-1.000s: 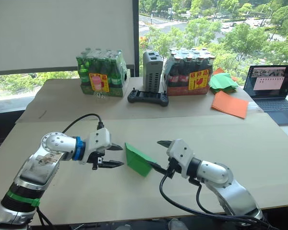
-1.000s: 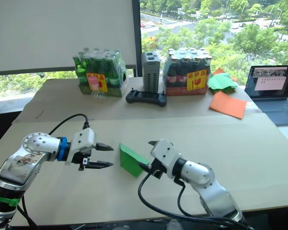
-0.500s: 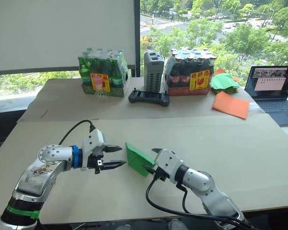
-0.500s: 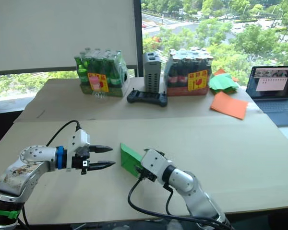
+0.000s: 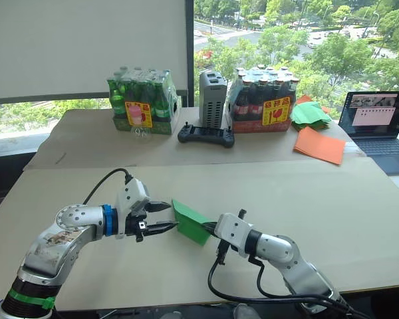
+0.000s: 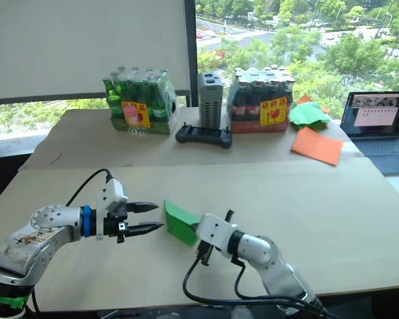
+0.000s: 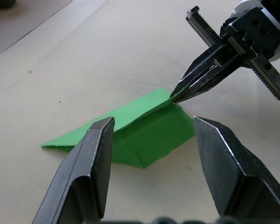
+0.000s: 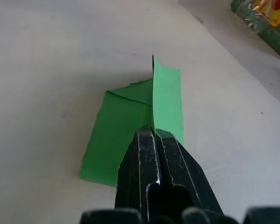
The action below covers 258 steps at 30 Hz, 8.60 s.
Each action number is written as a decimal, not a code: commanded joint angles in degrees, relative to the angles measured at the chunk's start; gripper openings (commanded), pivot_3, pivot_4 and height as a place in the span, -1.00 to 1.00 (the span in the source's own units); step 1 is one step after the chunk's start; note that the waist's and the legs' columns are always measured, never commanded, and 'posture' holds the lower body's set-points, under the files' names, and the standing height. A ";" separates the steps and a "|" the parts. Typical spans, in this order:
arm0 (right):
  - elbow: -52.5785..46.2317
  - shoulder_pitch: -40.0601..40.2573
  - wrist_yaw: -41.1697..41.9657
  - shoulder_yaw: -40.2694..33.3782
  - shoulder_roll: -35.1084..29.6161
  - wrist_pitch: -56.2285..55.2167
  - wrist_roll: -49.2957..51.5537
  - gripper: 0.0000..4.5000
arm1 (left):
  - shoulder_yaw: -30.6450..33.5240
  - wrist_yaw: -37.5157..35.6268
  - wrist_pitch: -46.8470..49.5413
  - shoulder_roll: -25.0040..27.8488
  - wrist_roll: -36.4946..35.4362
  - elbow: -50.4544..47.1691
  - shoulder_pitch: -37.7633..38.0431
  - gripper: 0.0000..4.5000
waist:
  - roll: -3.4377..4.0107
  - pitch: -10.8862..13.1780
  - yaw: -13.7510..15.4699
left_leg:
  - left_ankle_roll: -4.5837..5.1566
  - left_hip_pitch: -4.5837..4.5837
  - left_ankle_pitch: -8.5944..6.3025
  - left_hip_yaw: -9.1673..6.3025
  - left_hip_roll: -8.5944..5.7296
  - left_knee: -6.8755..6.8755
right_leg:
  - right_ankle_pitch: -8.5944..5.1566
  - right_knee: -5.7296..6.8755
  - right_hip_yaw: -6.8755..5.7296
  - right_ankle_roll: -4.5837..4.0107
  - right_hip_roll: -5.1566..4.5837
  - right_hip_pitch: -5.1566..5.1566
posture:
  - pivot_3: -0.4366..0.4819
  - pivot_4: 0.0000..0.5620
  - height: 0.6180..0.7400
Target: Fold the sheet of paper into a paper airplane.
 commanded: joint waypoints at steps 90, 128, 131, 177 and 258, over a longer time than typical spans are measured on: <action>-8.68 3.32 11.62 -1.33 -8.54 1.59 4.75 0.35 | -16.60 -10.36 -28.99 -4.99 19.95 23.25 -6.19 -0.99 | -0.01 0.00 1.24 | 0.07 -0.01 -0.10 0.08 0.02 0.00 | 0.05 -0.10 -0.01 -0.02 -0.03 0.03 | -0.05 -0.47 0.28; 3.53 -10.36 20.03 -1.20 -6.12 13.65 9.57 -0.98 | -15.55 -10.33 -27.61 -4.12 19.95 18.94 -3.51 -1.00 | -0.01 0.00 1.06 | 0.07 -0.03 -0.10 0.08 0.02 0.00 | 0.05 -0.12 -0.01 -0.02 -0.02 0.01 | -0.05 -0.47 0.28; 6.00 -11.59 19.89 -0.09 -4.93 14.72 8.84 -0.98 | -15.24 -9.89 -27.62 -3.76 20.17 18.70 -2.97 -1.00 | -0.01 0.00 1.06 | 0.07 -0.02 -0.10 0.08 0.03 0.00 | 0.05 -0.12 -0.01 -0.03 -0.02 0.01 | -0.05 -0.47 0.28; 3.78 -12.07 12.65 -4.84 1.91 21.16 8.35 0.60 | -18.54 -11.41 -26.30 -4.16 19.57 21.22 -4.35 -1.00 | 0.03 -0.03 -0.01 | 0.03 0.03 -0.08 0.12 0.05 -0.02 | 0.07 -0.06 0.00 -0.06 -0.02 -0.02 | -0.05 -0.47 0.28; -8.93 -3.55 8.31 -4.10 -4.02 25.95 11.81 -0.98 | -18.92 -9.57 -27.01 -6.31 21.35 20.25 -5.26 -1.00 | 0.02 -0.07 1.39 | 0.25 0.06 -0.21 0.12 0.02 -0.01 | 0.13 -0.19 -0.01 0.06 -0.05 0.12 | -0.05 -0.47 0.28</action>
